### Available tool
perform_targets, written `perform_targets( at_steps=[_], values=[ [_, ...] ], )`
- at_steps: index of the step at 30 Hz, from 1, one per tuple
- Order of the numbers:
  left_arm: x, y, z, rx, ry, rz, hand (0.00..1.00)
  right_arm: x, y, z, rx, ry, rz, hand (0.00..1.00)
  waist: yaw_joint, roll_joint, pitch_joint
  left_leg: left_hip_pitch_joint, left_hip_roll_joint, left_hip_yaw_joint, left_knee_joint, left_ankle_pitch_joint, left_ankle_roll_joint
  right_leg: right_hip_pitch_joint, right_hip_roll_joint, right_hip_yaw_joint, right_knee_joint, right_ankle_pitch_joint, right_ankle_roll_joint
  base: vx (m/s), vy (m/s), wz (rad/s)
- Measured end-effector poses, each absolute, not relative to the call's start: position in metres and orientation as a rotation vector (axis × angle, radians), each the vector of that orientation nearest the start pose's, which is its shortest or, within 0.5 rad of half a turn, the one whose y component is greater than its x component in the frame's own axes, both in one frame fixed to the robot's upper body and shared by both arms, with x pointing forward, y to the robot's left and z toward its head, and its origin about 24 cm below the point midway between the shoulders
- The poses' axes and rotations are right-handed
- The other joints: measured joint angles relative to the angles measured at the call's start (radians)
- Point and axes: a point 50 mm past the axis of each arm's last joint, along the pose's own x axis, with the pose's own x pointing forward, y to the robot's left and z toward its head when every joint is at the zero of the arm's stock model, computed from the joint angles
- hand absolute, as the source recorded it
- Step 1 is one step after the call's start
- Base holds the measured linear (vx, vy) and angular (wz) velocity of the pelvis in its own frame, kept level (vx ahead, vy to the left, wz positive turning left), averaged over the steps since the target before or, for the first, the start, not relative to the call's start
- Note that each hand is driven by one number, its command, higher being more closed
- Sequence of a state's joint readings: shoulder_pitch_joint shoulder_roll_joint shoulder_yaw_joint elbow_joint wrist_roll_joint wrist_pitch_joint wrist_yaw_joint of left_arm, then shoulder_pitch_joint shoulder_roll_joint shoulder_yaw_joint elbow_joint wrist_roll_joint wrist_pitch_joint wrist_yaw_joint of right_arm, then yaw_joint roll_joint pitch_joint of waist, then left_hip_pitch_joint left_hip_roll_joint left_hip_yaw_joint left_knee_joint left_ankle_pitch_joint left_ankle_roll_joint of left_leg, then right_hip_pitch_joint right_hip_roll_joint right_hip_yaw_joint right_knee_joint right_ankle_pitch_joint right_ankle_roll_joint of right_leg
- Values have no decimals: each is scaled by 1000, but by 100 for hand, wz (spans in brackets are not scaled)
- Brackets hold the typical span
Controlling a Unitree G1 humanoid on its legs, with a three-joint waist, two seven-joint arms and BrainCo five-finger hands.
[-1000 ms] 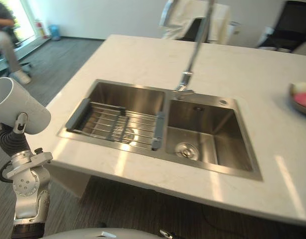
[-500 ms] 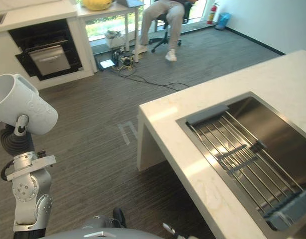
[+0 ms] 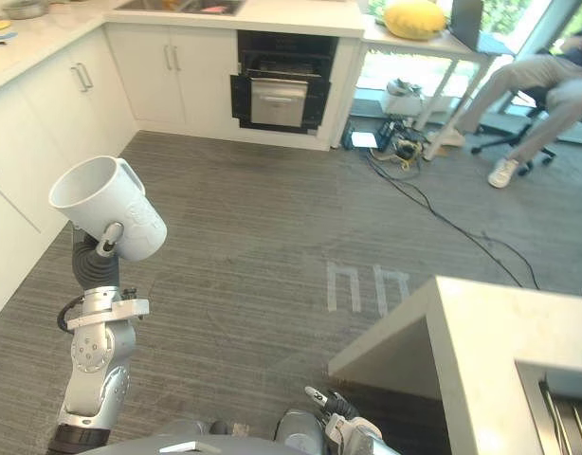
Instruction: Walk over to the sink, pick up the cup, carry it to the dishwasher, place the cup inside the dishwasher, then close the dishwasher door
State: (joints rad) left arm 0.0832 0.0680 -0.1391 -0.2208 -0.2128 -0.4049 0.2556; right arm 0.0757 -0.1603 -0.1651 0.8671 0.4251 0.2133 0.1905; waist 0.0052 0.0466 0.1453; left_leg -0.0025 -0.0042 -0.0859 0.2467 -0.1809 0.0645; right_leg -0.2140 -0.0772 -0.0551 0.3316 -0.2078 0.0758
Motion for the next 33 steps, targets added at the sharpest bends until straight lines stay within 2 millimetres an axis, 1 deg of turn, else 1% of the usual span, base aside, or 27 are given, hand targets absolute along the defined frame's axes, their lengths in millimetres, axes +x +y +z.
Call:
perform_targets(
  at_steps=[2,4,5,6,7,8,9,11,12,13,14,15,16,17,19,20,21,22,23,24,25,26,28,30,31,32,33],
  values=[
    [223,141,105,-265,-489,110,100,125,-214,-140,481,989,-192,0,0,-1,3,15,40,-42,32,-37,-31,-20,35,56,-75,63,-5,211,-230,64],
    [222,135,104,-263,-479,72,100,122,-207,-140,493,983,-152,0,-7,-33,-4,21,41,-93,113,-105,-67,-22,27,105,-59,102,-27,251,-308,92],
    [218,133,104,-255,-476,50,100,114,-199,-144,485,1012,-122,0,-4,-81,-18,20,9,-131,171,-156,-92,-1,6,159,-27,96,-41,333,-406,104],
    [216,132,101,-258,-465,44,100,113,-198,-144,473,1008,-114,0,-4,-78,-19,14,12,-162,233,-208,-119,-8,6,146,43,165,29,384,-488,100],
    [214,130,99,-269,-453,45,100,114,-203,-143,455,1007,-118,0,-5,-63,-23,13,30,-176,251,-227,-128,-12,20,122,76,135,13,343,-416,78],
    [211,125,99,-287,-449,31,100,114,-213,-141,426,1009,-125,0,4,-24,-32,-2,67,-174,258,-240,-141,-23,37,84,101,103,-5,301,-329,56],
    [211,123,104,-302,-467,24,100,113,-218,-140,415,1009,-137,0,8,-1,-36,5,90,-162,231,-238,-144,-30,44,64,124,73,-14,244,-223,43],
    [208,123,109,-330,-487,26,100,114,-214,-141,404,1014,-117,0,14,11,-43,61,105,-148,173,-205,-145,-16,46,49,154,21,-23,240,-193,22],
    [207,122,110,-342,-489,22,100,115,-212,-141,396,1016,-106,0,12,16,-46,64,106,-144,191,-196,-136,-1,50,36,155,7,-26,295,-216,36],
    [202,118,112,-372,-493,23,100,113,-212,-142,386,1034,-107,0,4,16,-46,6,115,-109,360,-171,-126,48,51,10,132,-14,-38,225,-142,42],
    [197,118,116,-391,-504,30,100,109,-212,-142,384,1048,-116,0,6,33,-49,-61,129,-82,511,-123,-153,88,60,-5,119,-23,-44,295,-141,46],
    [194,118,118,-406,-511,36,100,104,-213,-142,381,1058,-126,0,12,36,-44,-131,160,-47,649,-39,-164,123,72,-18,101,-31,-50,285,-74,26],
    [190,120,116,-412,-503,61,100,99,-214,-141,382,1068,-134,0,24,37,-43,-186,214,24,764,92,-154,174,84,-24,66,-37,-61,389,-75,26],
    [189,124,114,-405,-493,81,100,96,-212,-142,390,1073,-133,0,29,28,-42,-218,248,68,828,165,-150,225,85,-38,23,-31,-74,337,-45,32],
    [191,125,110,-393,-481,83,100,93,-210,-143,391,1084,-131,0,29,23,-44,-267,282,140,877,88,-105,289,78,-59,-35,-29,-77,273,-22,38],
    [193,125,107,-384,-469,76,100,95,-209,-143,386,1077,-123,0,33,23,-44,-299,281,200,844,6,-87,324,65,-77,-73,-24,-69,333,32,28],
    [195,125,102,-369,-449,68,100,98,-206,-144,386,1077,-109,0,37,12,-46,-310,260,273,728,-55,-81,353,40,-86,-103,-13,-49,342,60,27],
    [197,126,99,-364,-436,60,100,99,-204,-145,388,1081,-102,0,36,2,-48,-308,238,308,638,-69,-79,365,23,-93,-118,-9,-42,368,103,24],
    [201,127,94,-356,-419,55,100,102,-202,-146,392,1086,-86,0,36,-10,-46,-301,178,352,412,-48,-81,379,-12,-99,-135,-9,-33,371,135,26],
    [203,128,91,-354,-404,62,100,99,-204,-149,395,1100,-88,0,35,-7,-46,-265,113,348,107,69,-89,394,-32,-93,-142,-18,-12,370,155,16],
    [202,128,90,-355,-398,67,100,98,-205,-150,392,1105,-95,0,38,-2,-47,-232,92,333,3,220,-63,409,-34,-84,-149,-30,7,411,194,13],
    [203,131,85,-339,-375,78,100,100,-197,-152,408,1107,-84,0,38,-29,-47,-183,44,341,-47,242,-17,443,-52,-36,-193,-35,2,311,146,17],
    [203,133,85,-339,-376,88,100,109,-188,-151,418,1097,-39,0,44,-44,-33,-226,53,323,67,167,-15,451,-23,15,-228,-8,-6,261,109,10],
    [199,134,81,-331,-358,94,100,113,-187,-153,413,1113,-34,0,54,-46,-29,-250,80,334,219,50,-14,494,-28,53,-239,-4,-6,216,107,-27],
    [199,133,81,-333,-367,89,100,112,-188,-153,411,1113,-35,0,53,-42,-32,-259,86,334,243,19,-14,489,-27,56,-224,-13,-2,153,102,-34],
    [200,132,85,-327,-389,67,100,110,-188,-153,411,1120,-38,0,49,-46,-33,-258,80,345,266,-30,-17,467,-36,69,-166,-48,1,95,65,-23],
    [201,131,86,-324,-395,53,100,107,-189,-155,411,1130,-41,0,46,-51,-36,-251,68,353,261,-42,-11,445,-45,75,-112,-66,8,131,85,-25]
  ],
)
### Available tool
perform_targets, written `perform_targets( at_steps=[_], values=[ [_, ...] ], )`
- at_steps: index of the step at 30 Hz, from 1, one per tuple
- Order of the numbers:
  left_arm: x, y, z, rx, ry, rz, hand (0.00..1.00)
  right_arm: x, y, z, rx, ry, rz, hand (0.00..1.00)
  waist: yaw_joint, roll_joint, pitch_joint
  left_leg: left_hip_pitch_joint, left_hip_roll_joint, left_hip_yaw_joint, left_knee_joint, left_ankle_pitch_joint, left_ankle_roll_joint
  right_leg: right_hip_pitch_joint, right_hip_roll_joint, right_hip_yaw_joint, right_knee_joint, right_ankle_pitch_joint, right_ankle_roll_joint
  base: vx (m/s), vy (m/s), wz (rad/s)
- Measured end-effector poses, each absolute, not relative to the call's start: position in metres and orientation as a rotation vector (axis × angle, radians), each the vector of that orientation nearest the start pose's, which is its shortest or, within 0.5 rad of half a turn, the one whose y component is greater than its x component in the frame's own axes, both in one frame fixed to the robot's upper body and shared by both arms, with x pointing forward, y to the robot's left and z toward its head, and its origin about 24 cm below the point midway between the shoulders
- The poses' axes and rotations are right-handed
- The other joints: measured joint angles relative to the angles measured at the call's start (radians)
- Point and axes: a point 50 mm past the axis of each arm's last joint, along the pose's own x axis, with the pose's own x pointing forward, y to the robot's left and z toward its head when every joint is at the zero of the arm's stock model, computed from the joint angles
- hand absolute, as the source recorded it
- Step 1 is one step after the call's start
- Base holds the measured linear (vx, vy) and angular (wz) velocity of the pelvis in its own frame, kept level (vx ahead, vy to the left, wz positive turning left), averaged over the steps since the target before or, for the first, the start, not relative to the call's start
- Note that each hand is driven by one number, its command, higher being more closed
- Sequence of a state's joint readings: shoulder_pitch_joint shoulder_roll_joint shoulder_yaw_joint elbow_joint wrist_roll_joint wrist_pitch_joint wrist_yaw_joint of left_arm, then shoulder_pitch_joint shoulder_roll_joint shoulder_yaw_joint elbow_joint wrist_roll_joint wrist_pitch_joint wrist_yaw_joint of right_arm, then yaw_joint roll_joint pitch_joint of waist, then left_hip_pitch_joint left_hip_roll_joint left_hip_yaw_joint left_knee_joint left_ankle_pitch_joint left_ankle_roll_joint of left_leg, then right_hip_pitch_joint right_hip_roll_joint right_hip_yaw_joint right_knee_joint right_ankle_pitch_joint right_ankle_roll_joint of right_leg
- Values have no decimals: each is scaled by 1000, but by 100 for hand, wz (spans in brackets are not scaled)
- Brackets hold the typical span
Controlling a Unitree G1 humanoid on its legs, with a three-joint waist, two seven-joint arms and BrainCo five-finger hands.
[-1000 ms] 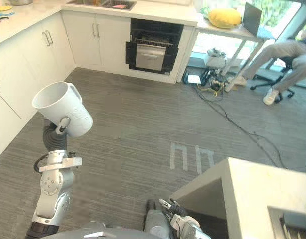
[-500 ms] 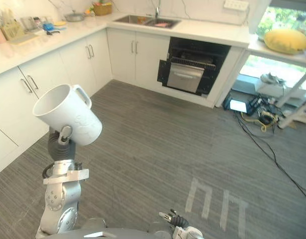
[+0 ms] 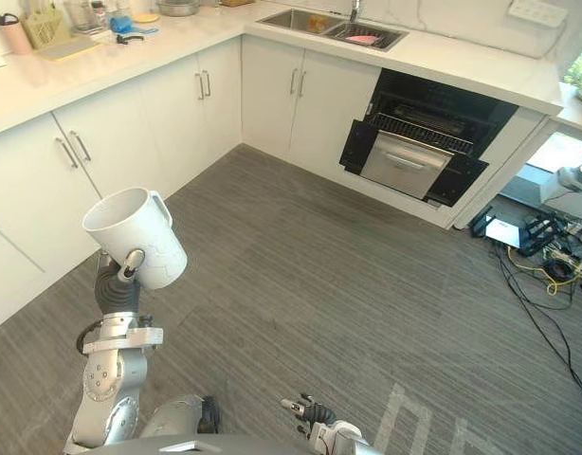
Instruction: Walk over to the sink, pick up the cup, carry it to the dishwasher, place the cup inside the dishwasher, then close the dishwasher door
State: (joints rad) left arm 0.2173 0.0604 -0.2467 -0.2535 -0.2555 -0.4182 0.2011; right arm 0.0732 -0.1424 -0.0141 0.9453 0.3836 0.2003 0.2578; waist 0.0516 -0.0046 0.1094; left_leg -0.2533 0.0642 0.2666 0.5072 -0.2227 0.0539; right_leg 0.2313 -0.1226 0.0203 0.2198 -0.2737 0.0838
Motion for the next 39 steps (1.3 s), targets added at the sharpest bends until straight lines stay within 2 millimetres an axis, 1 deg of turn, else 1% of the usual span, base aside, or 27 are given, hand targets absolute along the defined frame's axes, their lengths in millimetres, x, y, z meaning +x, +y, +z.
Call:
perform_targets(
  at_steps=[1,2,3,4,5,7,8,9,10,11,12,13,14,15,16,17,18,26,31,32,33,34,35,36,37,38,39],
  values=[
    [202,127,88,-323,-402,18,100,105,-192,-155,408,1117,-65,0,-5,-2,-1,30,-21,11,-34,-6,4,-61,-17,8,148,-10,10,143,107,-24],
    [204,124,90,-314,-410,-18,100,109,-194,-152,417,1085,-79,0,-9,-10,3,72,-43,18,-77,-6,5,-132,-32,26,311,11,45,197,139,-24],
    [207,122,95,-290,-431,-65,100,117,-191,-150,431,1047,-81,0,-20,-31,19,145,-72,24,-131,-6,5,-223,-49,61,540,96,136,208,136,-7],
    [208,116,98,-261,-438,-134,100,118,-192,-149,424,1034,-90,0,-41,-49,26,235,-96,24,-195,-8,8,-316,-61,76,764,248,116,189,85,6],
    [208,114,99,-255,-441,-148,100,117,-192,-149,423,1034,-90,0,-47,-56,25,264,-99,24,-220,-8,8,-353,-64,66,832,249,87,171,48,11],
    [208,108,100,-229,-445,-167,100,127,-193,-142,408,973,-76,0,-66,-62,24,334,-97,24,-291,-8,8,-495,-62,-16,915,196,-3,174,12,2],
    [208,106,100,-229,-442,-176,100,129,-195,-141,403,959,-74,0,-74,-62,24,339,-94,24,-303,-7,7,-532,-61,-35,891,176,-17,196,-19,13],
    [208,104,98,-228,-424,-185,100,133,-197,-138,395,939,-71,0,-93,-58,24,341,-85,24,-314,-3,1,-576,-55,-64,791,144,-19,168,-34,20],
    [208,101,97,-230,-410,-198,100,134,-196,-136,394,932,-67,0,-99,-52,24,343,-75,24,-319,3,-8,-582,-44,-73,670,135,-16,249,-75,34],
    [208,96,94,-233,-386,-221,100,133,-194,-137,400,933,-66,0,-111,-43,21,347,-56,26,-314,7,-15,-557,-27,-92,430,137,-18,310,-107,30],
    [207,93,92,-240,-366,-246,100,130,-191,-139,400,946,-61,0,-111,-39,21,363,-39,25,-292,-13,-33,-508,-6,-90,178,176,-22,366,-122,27],
    [207,91,91,-248,-357,-260,100,128,-188,-139,402,953,-56,0,-109,-37,21,363,-27,24,-264,-26,-38,-480,3,-88,65,214,-24,543,-199,17],
    [205,87,90,-256,-349,-283,100,125,-182,-140,398,966,-46,0,-103,-43,18,359,-2,18,-163,-94,-74,-417,21,-84,-106,327,-51,500,-203,11],
    [205,85,90,-260,-348,-293,100,122,-180,-140,400,974,-47,0,-98,-53,14,362,0,14,-125,-129,-88,-402,20,-82,-119,381,-100,581,-313,10],
    [204,82,89,-269,-344,-306,100,114,-179,-142,407,986,-49,0,-89,-68,5,369,11,8,-73,-189,-106,-391,18,-68,-97,474,-44,461,-240,-15],
    [200,74,86,-302,-320,-314,100,115,-189,-138,382,978,-53,0,-83,-1,3,378,81,5,-29,-235,-135,-385,81,-73,-56,434,-37,363,-186,-16],
    [189,48,82,-370,-330,-414,100,120,-187,-131,415,940,-95,0,-85,3,8,378,103,-72,-68,-242,-163,-464,110,-86,99,323,-56,168,-47,-18],
    [190,51,82,-371,-330,-400,100,119,-187,-132,415,947,-97,0,-86,7,-3,372,103,-71,-76,-242,-163,-480,111,-86,110,313,-59,-8,0,0],
    [194,67,69,-354,-300,-309,100,121,-185,-131,408,948,-75,0,-98,9,-22,403,113,-49,-156,-243,-152,-543,122,-107,224,222,-87,60,-71,-5],
    [192,78,63,-361,-274,-230,100,123,-186,-129,382,948,-47,0,-116,32,-38,436,137,-33,-180,-239,-151,-539,138,-160,281,167,-115,311,-149,-10],
    [191,88,57,-364,-256,-156,100,121,-186,-129,374,968,-36,0,-113,31,-28,400,157,-50,11,-217,-117,-508,158,-169,308,94,-132,360,-209,-28],
    [190,96,52,-379,-231,-91,100,119,-189,-129,366,988,-41,0,-106,56,-18,302,182,-82,231,-170,15,-487,178,-159,310,74,-145,425,-184,-42],
    [186,102,47,-392,-207,-41,100,116,-192,-129,355,1000,-39,0,-96,67,-24,213,209,-103,414,-60,112,-462,194,-143,290,65,-150,338,-79,-54],
    [183,110,43,-398,-189,10,100,115,-197,-127,341,1003,-48,0,-76,90,-20,93,224,-158,609,-29,48,-418,214,-129,249,59,-162,369,-24,-40],
    [182,111,42,-400,-186,19,100,115,-199,-127,335,1009,-46,0,-72,97,-17,46,212,-170,653,-44,26,-396,216,-127,227,59,-167,406,-3,-27],
    [183,114,38,-390,-177,24,100,114,-200,-129,328,1032,-43,0,-61,95,-13,-21,164,-185,651,-76,11,-340,213,-114,174,67,-179,423,-42,-15],
    [183,117,36,-383,-172,33,100,112,-199,-133,330,1053,-42,0,-51,83,-6,-47,118,-182,557,-94,-6,-273,207,-105,107,79,-180,422,-45,-15]
  ],
)
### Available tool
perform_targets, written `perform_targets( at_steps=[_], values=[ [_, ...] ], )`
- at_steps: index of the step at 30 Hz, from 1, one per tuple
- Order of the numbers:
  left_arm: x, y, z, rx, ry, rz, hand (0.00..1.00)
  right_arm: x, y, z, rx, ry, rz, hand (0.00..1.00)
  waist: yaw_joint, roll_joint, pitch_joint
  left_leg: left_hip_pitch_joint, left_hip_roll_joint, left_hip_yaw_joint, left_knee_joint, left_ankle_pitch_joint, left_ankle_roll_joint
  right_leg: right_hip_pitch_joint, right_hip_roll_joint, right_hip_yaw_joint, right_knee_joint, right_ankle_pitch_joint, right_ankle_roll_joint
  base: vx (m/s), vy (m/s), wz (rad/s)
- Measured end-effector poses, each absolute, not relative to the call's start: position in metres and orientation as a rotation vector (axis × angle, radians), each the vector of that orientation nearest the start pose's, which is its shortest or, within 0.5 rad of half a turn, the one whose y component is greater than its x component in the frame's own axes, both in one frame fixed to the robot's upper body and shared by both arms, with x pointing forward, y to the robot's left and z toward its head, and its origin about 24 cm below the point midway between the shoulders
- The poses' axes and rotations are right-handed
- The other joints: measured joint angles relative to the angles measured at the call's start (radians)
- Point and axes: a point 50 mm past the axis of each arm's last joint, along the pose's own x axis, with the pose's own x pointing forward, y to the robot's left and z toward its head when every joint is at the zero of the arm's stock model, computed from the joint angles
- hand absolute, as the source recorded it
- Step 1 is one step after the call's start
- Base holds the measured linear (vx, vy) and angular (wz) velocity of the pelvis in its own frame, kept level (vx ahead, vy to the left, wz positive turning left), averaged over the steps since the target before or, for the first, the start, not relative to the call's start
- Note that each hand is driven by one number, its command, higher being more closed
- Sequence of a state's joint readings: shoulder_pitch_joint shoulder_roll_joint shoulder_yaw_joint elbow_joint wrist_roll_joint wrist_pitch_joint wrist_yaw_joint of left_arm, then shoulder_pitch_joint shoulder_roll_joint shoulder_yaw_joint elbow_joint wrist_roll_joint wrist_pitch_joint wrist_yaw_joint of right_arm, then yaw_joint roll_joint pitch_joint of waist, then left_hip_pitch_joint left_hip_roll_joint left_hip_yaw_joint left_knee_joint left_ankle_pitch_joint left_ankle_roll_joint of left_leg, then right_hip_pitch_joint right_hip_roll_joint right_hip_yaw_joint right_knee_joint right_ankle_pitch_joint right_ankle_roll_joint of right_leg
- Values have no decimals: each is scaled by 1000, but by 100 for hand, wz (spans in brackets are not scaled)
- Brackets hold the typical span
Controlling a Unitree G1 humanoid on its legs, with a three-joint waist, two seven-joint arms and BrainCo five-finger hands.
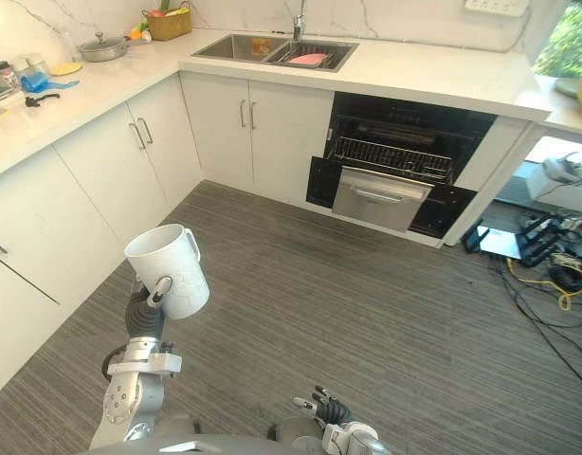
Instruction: Walk over to the sink, pick up the cup, carry it to the dishwasher, place the cup inside the dishwasher, then close the dishwasher door
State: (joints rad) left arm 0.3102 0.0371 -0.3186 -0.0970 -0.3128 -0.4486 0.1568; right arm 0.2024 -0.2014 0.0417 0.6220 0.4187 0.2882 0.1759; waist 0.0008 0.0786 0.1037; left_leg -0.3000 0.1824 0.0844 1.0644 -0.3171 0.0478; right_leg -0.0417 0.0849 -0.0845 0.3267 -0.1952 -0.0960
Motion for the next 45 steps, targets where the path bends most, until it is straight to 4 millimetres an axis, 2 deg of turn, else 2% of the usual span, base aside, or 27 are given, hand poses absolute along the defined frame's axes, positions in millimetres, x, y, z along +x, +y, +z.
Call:
perform_targets(
  at_steps=[3,5,7,9,10,11,14,16,17,18,20,21,23,25,26,27,28,29,31,32,34,35,36,38,40,43,45],
  values=[
    [184,123,37,-371,-180,52,100,113,-193,-136,318,1065,17,0,27,-27,6,-6,-85,25,-333,-2,-29,109,-10,42,-102,17,9,430,-5,-36],
    [184,128,36,-367,-180,87,100,125,-189,-134,307,1020,59,0,39,-52,12,-5,-175,3,-734,145,-81,180,-38,96,-184,23,20,503,60,-60],
    [183,126,38,-373,-183,96,100,131,-185,-133,285,997,91,0,53,-40,15,-13,-179,-47,-915,258,-122,244,-30,143,-247,12,46,439,130,-74],
    [183,126,38,-364,-184,92,100,131,-180,-136,298,1001,91,0,55,-48,21,-2,-176,-38,-878,364,-96,293,-35,168,-248,-28,63,483,183,-54],
    [185,125,41,-363,-200,85,100,128,-173,-137,320,1000,92,0,50,-77,14,-1,-199,-16,-827,399,-44,306,-70,183,-211,-79,80,460,177,-32],
    [189,124,44,-361,-215,74,100,126,-170,-140,333,1008,87,0,45,-96,12,-8,-213,0,-794,375,-13,300,-89,181,-169,-98,92,472,172,-18],
    [198,114,54,-356,-258,5,100,114,-169,-145,377,1039,39,0,40,-117,6,26,-250,6,-770,300,21,222,-113,179,67,-85,119,440,163,6],
    [200,112,56,-348,-261,-22,100,111,-171,-146,395,1040,6,0,35,-126,8,115,-268,21,-785,254,34,138,-124,181,345,11,265,548,211,-18],
    [200,112,57,-340,-263,-31,100,113,-172,-146,398,1032,-9,0,27,-131,7,185,-277,24,-796,214,48,67,-138,181,541,115,374,430,166,-26],
    [199,112,59,-329,-268,-40,100,115,-172,-145,396,1015,-9,0,20,-131,3,249,-289,26,-826,190,53,-23,-156,158,723,99,311,422,154,-21],
    [199,110,62,-294,-286,-40,100,120,-173,-141,387,980,-5,0,10,-137,-7,335,-292,21,-892,175,50,-137,-173,84,813,27,211,393,117,-1],
    [201,110,64,-285,-294,-39,100,124,-175,-139,379,960,-5,0,-2,-136,-8,369,-290,6,-915,164,45,-209,-174,44,775,-16,192,373,83,16],
    [205,109,66,-283,-292,-36,100,126,-178,-137,366,943,-16,0,-26,-128,-7,394,-278,-16,-910,144,38,-282,-177,-2,585,-65,163,476,17,46],
    [208,110,66,-285,-281,-40,100,127,-182,-135,354,932,-33,0,-39,-112,-5,426,-253,-35,-899,122,12,-288,-173,-36,296,-53,150,636,-37,48],
    [209,108,66,-296,-275,-50,100,127,-182,-135,351,932,-47,0,-39,-97,5,446,-224,-34,-864,83,-37,-261,-148,-34,102,25,136,438,-63,32],
    [209,108,66,-299,-273,-58,100,127,-181,-135,348,931,-52,0,-37,-94,8,458,-213,-31,-842,61,-59,-238,-134,-34,22,84,132,527,-106,29],
    [208,108,65,-297,-268,-65,100,123,-177,-136,352,944,-61,0,-31,-105,4,481,-210,-29,-800,13,-91,-212,-128,-24,-67,257,112,545,-170,15],
    [205,107,61,-302,-248,-55,100,117,-177,-137,350,956,-73,0,-24,-100,-12,518,-200,-25,-776,-45,-95,-202,-123,-15,-36,265,97,541,-168,-6],
    [199,103,57,-337,-227,-34,100,119,-193,-132,312,949,-81,0,-18,-37,-24,526,-141,0,-756,-61,-111,-210,-70,-20,7,205,77,499,-147,-33],
    [199,101,59,-348,-239,-38,100,121,-194,-130,310,945,-76,0,-20,-23,-15,523,-130,0,-736,-42,-113,-216,-58,-25,28,166,72,450,-160,-16],
    [199,98,61,-360,-253,-42,100,120,-195,-130,307,955,-82,0,-30,-11,3,484,-107,2,-610,-23,-118,-182,-39,-34,16,138,62,405,-175,9],
    [199,95,64,-377,-270,-41,100,118,-195,-127,302,943,-99,0,-21,-13,23,378,-55,24,-327,55,-122,-106,-17,-26,-30,118,46,371,-154,4],
    [199,94,65,-384,-276,-40,100,119,-193,-125,301,933,-103,0,-14,-14,26,328,-28,29,-215,74,-125,-76,-7,-26,-47,113,41,344,-140,-9],
    [197,94,70,-404,-305,-33,100,114,-189,-124,316,917,-131,0,1,-29,27,210,32,64,-34,40,-111,7,7,-20,-82,78,15,351,-123,-23],
    [196,95,76,-409,-345,-47,100,116,-188,-124,322,907,-155,0,14,-31,18,148,35,85,-103,-4,-94,48,7,20,-111,67,12,315,-35,-57],
    [196,95,75,-396,-354,-76,100,124,-190,-125,314,874,-184,0,22,-36,14,155,-40,55,-548,-2,-82,100,-21,118,-174,88,47,310,117,-92],
    [197,92,69,-388,-330,-99,100,131,-192,-127,306,864,-236,0,24,-45,13,187,-99,-26,-828,181,-93,116,-48,194,-190,79,79,342,240,-95]
  ],
)
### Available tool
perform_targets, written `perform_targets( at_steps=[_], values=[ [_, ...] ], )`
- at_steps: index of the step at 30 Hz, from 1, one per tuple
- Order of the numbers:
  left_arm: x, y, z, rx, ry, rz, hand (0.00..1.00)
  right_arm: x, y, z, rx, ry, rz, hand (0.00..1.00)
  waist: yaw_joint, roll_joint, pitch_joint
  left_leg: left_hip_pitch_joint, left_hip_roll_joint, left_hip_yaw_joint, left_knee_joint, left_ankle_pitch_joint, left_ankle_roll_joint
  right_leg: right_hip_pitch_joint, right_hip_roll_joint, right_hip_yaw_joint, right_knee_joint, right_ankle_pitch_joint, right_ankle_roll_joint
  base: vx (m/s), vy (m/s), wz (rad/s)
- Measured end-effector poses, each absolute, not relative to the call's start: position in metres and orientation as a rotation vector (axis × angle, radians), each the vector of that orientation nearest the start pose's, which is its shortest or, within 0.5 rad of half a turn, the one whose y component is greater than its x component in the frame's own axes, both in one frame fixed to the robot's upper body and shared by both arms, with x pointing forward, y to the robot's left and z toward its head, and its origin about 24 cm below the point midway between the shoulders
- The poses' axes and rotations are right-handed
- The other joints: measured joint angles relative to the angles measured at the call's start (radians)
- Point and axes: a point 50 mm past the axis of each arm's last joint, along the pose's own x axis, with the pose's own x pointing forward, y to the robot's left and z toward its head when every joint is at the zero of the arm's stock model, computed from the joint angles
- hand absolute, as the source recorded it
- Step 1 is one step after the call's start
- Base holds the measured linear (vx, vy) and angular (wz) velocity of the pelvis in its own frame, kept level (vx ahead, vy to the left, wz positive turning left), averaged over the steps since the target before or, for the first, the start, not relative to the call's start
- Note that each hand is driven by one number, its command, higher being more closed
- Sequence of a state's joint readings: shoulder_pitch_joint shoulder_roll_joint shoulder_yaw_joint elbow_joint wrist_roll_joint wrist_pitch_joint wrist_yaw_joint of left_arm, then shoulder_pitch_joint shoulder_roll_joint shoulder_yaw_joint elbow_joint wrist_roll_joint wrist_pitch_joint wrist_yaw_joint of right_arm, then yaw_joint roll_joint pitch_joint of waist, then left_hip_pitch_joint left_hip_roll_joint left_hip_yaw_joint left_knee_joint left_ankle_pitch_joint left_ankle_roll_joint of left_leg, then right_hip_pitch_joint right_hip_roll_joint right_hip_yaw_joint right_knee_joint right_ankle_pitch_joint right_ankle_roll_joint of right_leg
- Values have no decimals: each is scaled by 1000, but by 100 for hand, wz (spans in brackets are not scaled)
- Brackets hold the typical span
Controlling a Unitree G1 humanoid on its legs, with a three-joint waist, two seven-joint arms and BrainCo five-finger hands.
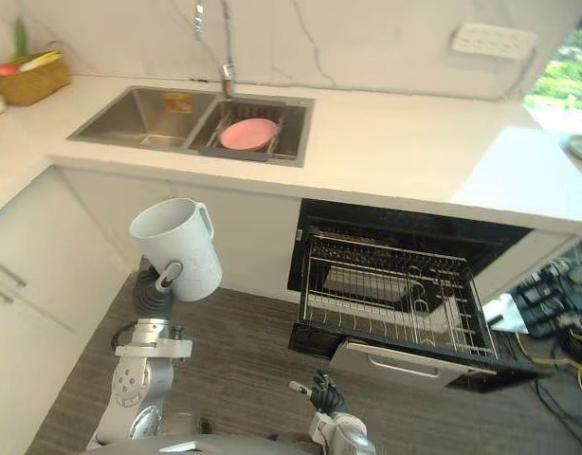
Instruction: Walk over to the sink, pick up the cup, carry it to the dishwasher, place the cup inside the dishwasher, then close the dishwasher door
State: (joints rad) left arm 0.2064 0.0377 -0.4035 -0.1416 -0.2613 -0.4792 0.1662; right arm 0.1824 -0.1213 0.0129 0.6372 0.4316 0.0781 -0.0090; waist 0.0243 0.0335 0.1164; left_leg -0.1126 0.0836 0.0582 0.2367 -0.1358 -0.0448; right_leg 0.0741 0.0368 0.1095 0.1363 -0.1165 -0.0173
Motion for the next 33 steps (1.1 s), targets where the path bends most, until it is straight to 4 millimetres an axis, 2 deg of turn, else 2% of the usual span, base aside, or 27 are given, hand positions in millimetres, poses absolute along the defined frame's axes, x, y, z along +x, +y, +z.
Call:
perform_targets(
  at_steps=[1,2,4,5,6,8,9,10,11,12,13,15,17,18,19,20,22,23,24,25,27,31,33],
  values=[
    [195,90,66,-386,-311,-109,100,133,-194,-126,306,848,-274,0,1,8,-10,49,-8,10,-63,98,-5,3,2,43,-7,-18,25,294,207,-84],
    [195,89,65,-379,-301,-115,100,133,-192,-126,314,840,-288,0,-5,-5,-8,61,-10,32,-58,90,-4,14,-6,52,-10,-18,28,253,158,-94],
    [191,88,63,-370,-288,-131,100,140,-185,-122,323,798,-309,0,16,-38,-3,60,13,85,77,3,-32,26,1,83,-15,-20,30,191,94,-124],
    [187,88,59,-361,-264,-129,100,145,-185,-119,308,773,-326,0,15,-36,-2,60,23,72,163,-31,-48,42,4,127,-9,-22,28,175,42,-136],
    [185,87,58,-362,-257,-134,100,149,-186,-116,303,750,-334,0,12,-48,-10,61,26,68,201,-40,-45,48,5,147,-4,-23,27,193,48,-152],
    [180,83,64,-367,-273,-173,100,165,-190,-105,285,673,-375,0,5,-36,-14,36,30,41,334,-63,-20,30,12,257,20,-23,26,90,90,-156],
    [180,82,65,-361,-279,-185,100,166,-193,-103,282,659,-395,0,4,-35,-18,33,30,24,330,-94,-10,16,21,284,22,-23,26,46,137,-164],
    [179,80,68,-353,-294,-200,100,167,-201,-100,276,641,-452,0,-7,10,-44,59,40,-8,279,-146,12,-19,48,310,26,-23,33,51,151,-135],
    [180,80,69,-346,-295,-210,100,167,-206,-98,275,630,-496,0,-25,29,-54,87,49,-4,223,-176,6,-44,59,311,41,-24,39,46,150,-133],
    [181,80,69,-340,-294,-215,100,167,-210,-95,274,616,-529,0,-39,32,-55,113,48,10,174,-187,0,-71,67,300,68,-33,41,4,135,-138],
    [183,83,69,-329,-298,-210,100,163,-216,-95,259,609,-574,0,-44,22,-50,149,38,75,132,-194,-6,-118,56,265,126,-73,15,-53,99,-130],
    [184,85,69,-312,-296,-216,100,156,-222,-95,248,611,-629,0,-66,11,-49,175,29,122,107,-201,2,-148,32,224,174,-93,5,-55,86,-110],
    [186,90,69,-293,-298,-207,100,161,-225,-87,222,559,-646,0,-71,-8,-45,231,21,222,82,-214,6,-220,9,87,298,-80,28,0,77,-152],
    [188,94,69,-282,-303,-187,100,167,-224,-79,207,507,-631,0,-77,-16,-43,257,10,252,76,-214,7,-264,-11,-13,365,-79,29,30,71,-147],
    [190,97,70,-272,-305,-170,100,166,-224,-78,204,497,-629,0,-86,-19,-44,262,5,250,74,-214,8,-286,-17,-57,386,-74,21,83,83,-170],
    [195,109,67,-232,-307,-114,100,168,-223,-74,201,469,-611,0,-89,-13,-43,275,-1,247,70,-212,11,-307,-24,-133,392,-54,-12,90,42,-175],
    [205,132,59,-195,-294,11,100,162,-232,-67,136,359,-599,0,-93,11,-39,295,5,245,39,-210,12,-269,-41,-244,300,-45,-26,50,3,-154],
    [212,147,54,-173,-286,84,100,153,-241,-62,89,295,-589,0,-113,35,-29,306,13,241,4,-202,13,-232,-27,-283,191,-4,-9,-3,11,-79],
    [214,151,54,-166,-284,95,100,150,-243,-61,78,285,-582,0,-121,35,-27,305,13,240,-6,-188,22,-215,-17,-280,144,29,-4,-15,24,-58],
    [215,152,54,-171,-287,101,100,147,-243,-58,73,273,-579,0,-125,33,-26,306,12,237,-16,-168,28,-177,-4,-273,56,87,0,-4,29,-29],
    [213,148,59,-197,-304,107,100,162,-235,-32,58,143,-508,0,-105,32,-25,311,4,213,-11,-153,36,-103,13,-238,-110,185,4,-11,20,-37],
    [209,141,61,-216,-307,126,100,179,-223,3,6,-68,-351,0,-81,26,-21,306,-8,184,-48,-158,41,-71,16,-236,-220,244,6,-26,51,1],
    [206,144,65,-224,-323,149,100,185,-226,21,-1,-144,-287,0,-73,30,-8,294,8,182,-41,-191,35,-76,24,-258,-222,237,11,-55,53,22]
  ],
)
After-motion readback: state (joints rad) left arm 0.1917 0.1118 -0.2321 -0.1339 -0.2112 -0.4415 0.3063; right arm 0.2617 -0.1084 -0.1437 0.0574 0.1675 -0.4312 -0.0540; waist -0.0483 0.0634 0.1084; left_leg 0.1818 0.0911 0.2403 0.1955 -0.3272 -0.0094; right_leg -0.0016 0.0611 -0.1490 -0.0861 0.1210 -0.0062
